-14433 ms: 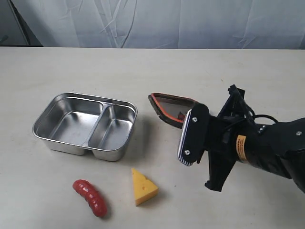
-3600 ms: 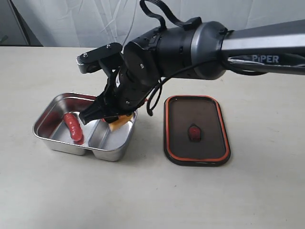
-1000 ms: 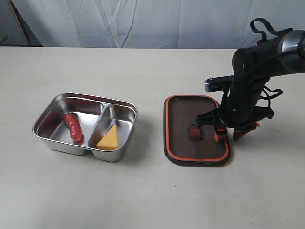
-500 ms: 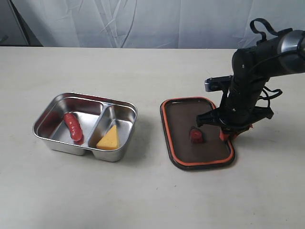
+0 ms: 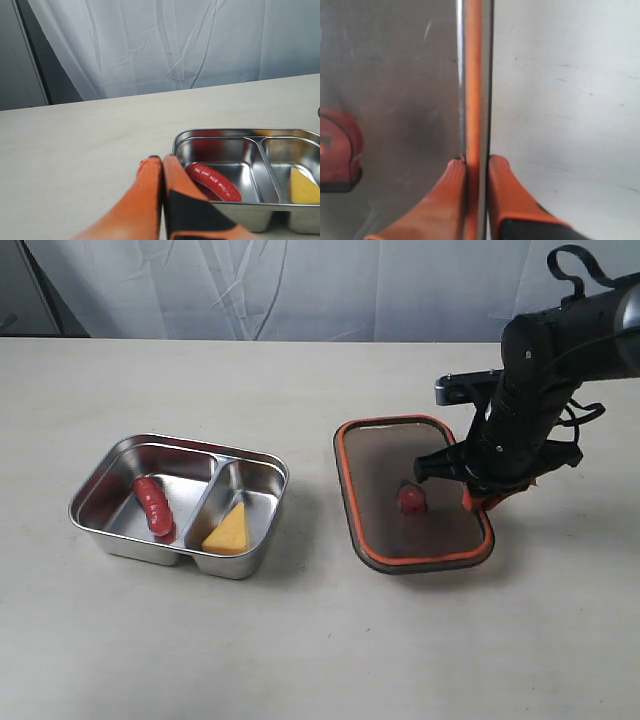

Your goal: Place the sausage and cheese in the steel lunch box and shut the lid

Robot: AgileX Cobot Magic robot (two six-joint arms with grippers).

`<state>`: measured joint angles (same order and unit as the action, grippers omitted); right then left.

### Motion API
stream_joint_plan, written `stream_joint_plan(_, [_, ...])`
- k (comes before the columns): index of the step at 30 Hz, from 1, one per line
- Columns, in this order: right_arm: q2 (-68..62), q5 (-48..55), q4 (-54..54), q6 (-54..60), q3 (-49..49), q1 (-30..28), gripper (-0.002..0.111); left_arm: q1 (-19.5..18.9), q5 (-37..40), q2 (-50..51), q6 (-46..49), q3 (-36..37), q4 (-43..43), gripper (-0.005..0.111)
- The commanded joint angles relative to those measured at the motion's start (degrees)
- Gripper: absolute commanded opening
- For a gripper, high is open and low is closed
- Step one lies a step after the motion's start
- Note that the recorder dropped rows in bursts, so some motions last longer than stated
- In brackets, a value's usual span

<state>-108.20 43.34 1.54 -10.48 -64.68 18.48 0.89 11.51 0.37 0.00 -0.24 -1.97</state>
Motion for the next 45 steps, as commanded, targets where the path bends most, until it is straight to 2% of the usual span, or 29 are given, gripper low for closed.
stream_joint_plan(1, [3.7, 0.1, 0.9, -0.2, 0.0, -0.2, -0.001, 0.4, -0.6, -0.4, 0.0, 0.2, 0.4, 0.0])
stream_joint_plan(11, [13.3, -0.7, -0.9, -0.2, 0.8, -0.2, -0.001, 0.4, -0.6, -0.4, 0.0, 0.2, 0.1, 0.0])
stream_joint_plan(19, [21.7, -6.4, -2.5, -0.2, 7.7, -0.2, -0.001, 0.4, -0.6, -0.4, 0.0, 0.2, 0.1, 0.0])
stream_joint_plan(27, [26.2, -8.1, -8.2, 2.7, 10.2, -0.1, -0.001, 0.4, -0.6, -0.4, 0.0, 0.2, 0.1, 0.0])
stream_joint_plan(29, [26.7, -8.4, -9.2, 3.4, 10.2, -0.1, -0.001, 0.4, -1.2, -0.4, 0.8, 0.2, -3.8, 0.0])
stream_joint_plan(31, [26.8, -8.5, -9.2, 3.4, 10.2, -0.1, -0.001, 0.4, -5.3, -0.4, 0.8, 0.2, -5.8, 0.0])
stream_joint_plan(38, [26.8, -9.1, -9.4, 3.4, 10.2, -0.1, -0.001, 0.4, -25.0, -0.4, -1.0, 0.2, -3.9, 0.0])
stream_joint_plan(40, [26.8, -9.1, -9.6, 3.6, 10.2, -0.1, -0.001, 0.4, -28.5, -0.4, -7.5, 0.2, -3.7, 0.0])
stream_joint_plan(42, [26.8, -9.2, -9.6, 3.6, 10.2, 0.4, -0.001, 0.4, -32.5, -0.4, -20.4, 0.2, -1.3, 0.0])
stream_joint_plan(45, [26.8, -9.3, -9.8, 5.0, 10.2, 2.8, -0.001, 0.4, -31.0, -0.4, -47.7, 0.2, -1.5, 0.0])
